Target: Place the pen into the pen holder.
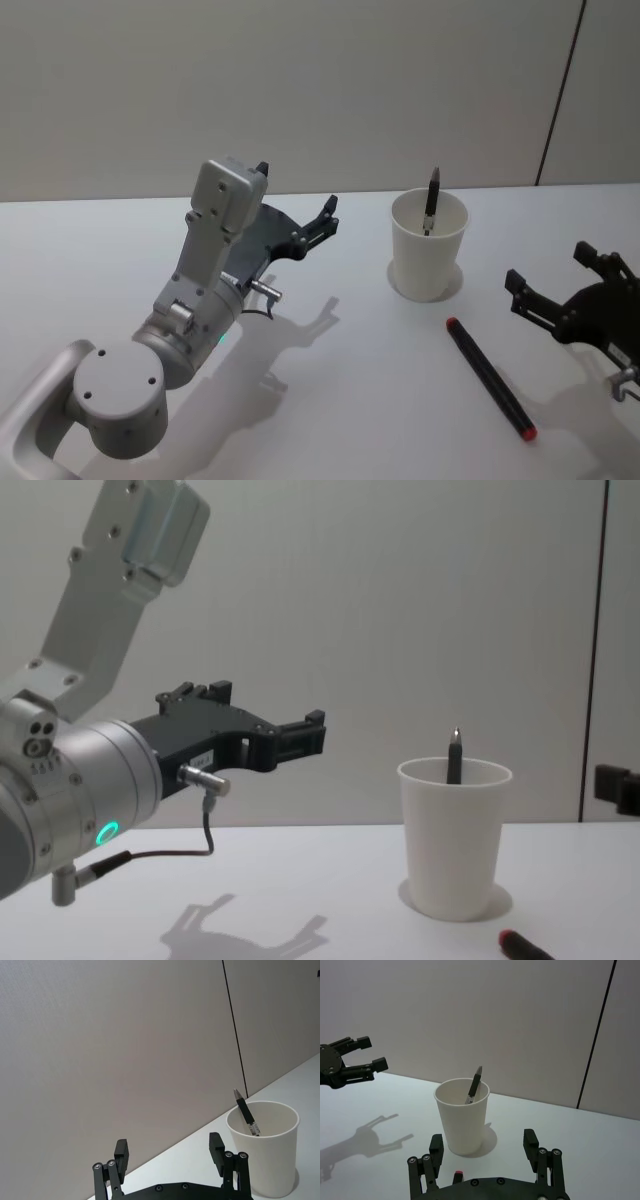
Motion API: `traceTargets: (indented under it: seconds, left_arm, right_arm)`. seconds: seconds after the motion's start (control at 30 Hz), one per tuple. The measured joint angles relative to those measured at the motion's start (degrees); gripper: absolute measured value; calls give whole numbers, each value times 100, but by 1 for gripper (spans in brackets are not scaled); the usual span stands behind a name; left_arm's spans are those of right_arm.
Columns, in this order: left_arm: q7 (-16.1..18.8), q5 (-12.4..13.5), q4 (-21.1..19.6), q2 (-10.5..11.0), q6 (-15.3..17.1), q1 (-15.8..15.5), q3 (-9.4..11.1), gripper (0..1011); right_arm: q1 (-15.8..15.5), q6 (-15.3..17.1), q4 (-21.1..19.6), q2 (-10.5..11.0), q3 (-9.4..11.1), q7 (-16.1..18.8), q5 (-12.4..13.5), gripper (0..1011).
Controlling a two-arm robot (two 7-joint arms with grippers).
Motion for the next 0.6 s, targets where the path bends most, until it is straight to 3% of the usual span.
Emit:
traceTargets:
  seconds: [0.3, 0.6]
  left_arm:
    - [0, 1, 0, 0, 0, 0, 0, 1001]
    - [0, 1, 0, 0, 0, 0, 0, 1001]
  right_arm:
    - [-107, 451, -236, 129, 74, -69, 115, 1002]
    - [-61, 1169, -410, 121, 80, -226, 179, 1002]
